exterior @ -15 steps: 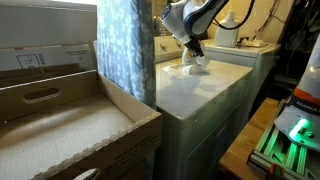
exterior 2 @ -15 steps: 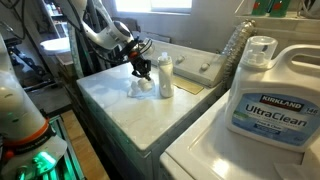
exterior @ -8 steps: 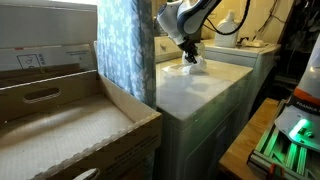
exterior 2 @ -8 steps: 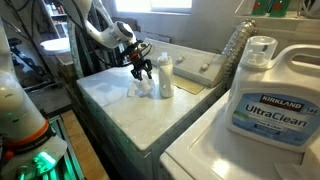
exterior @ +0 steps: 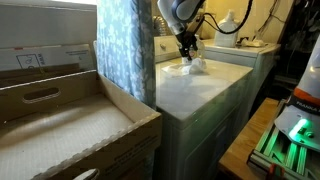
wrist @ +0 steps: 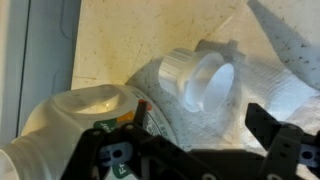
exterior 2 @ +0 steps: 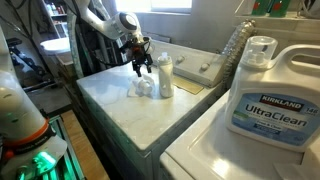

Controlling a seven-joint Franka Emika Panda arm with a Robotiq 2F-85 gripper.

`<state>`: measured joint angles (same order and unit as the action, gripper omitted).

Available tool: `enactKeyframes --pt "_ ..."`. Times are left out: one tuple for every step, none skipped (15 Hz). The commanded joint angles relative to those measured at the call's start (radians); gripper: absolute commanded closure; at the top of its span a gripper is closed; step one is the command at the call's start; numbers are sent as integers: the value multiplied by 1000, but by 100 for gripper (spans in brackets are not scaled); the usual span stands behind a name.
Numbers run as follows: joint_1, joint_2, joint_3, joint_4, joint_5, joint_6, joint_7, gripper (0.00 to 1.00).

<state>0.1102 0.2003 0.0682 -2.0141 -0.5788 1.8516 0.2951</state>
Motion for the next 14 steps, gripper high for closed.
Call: enactKeyframes --pt "8 0 -6 3 2 -3 -3 0" --pt "9 2 -6 3 2 -3 -3 0" --pt "11 5 -6 3 2 -3 -3 0" --pt "12 15 -11 21 38 -54 51 0" --pt "15 11 -19 21 32 -51 133 0" --pt "6 10 -21 37 63 -55 149 0" --pt "3 1 -26 38 77 -58 182 0" --pt "3 -2 -34 49 91 -87 216 0" --pt "1 -12 -41 43 103 -96 251 0" --pt "0 -19 -48 44 112 -112 287 0" --pt "-5 -27 -55 38 129 -127 316 0" --pt "-10 -35 -61 33 147 -136 349 0" --pt "-14 -45 -67 26 166 -145 382 0" --pt "-17 -52 -72 20 183 -151 418 0"
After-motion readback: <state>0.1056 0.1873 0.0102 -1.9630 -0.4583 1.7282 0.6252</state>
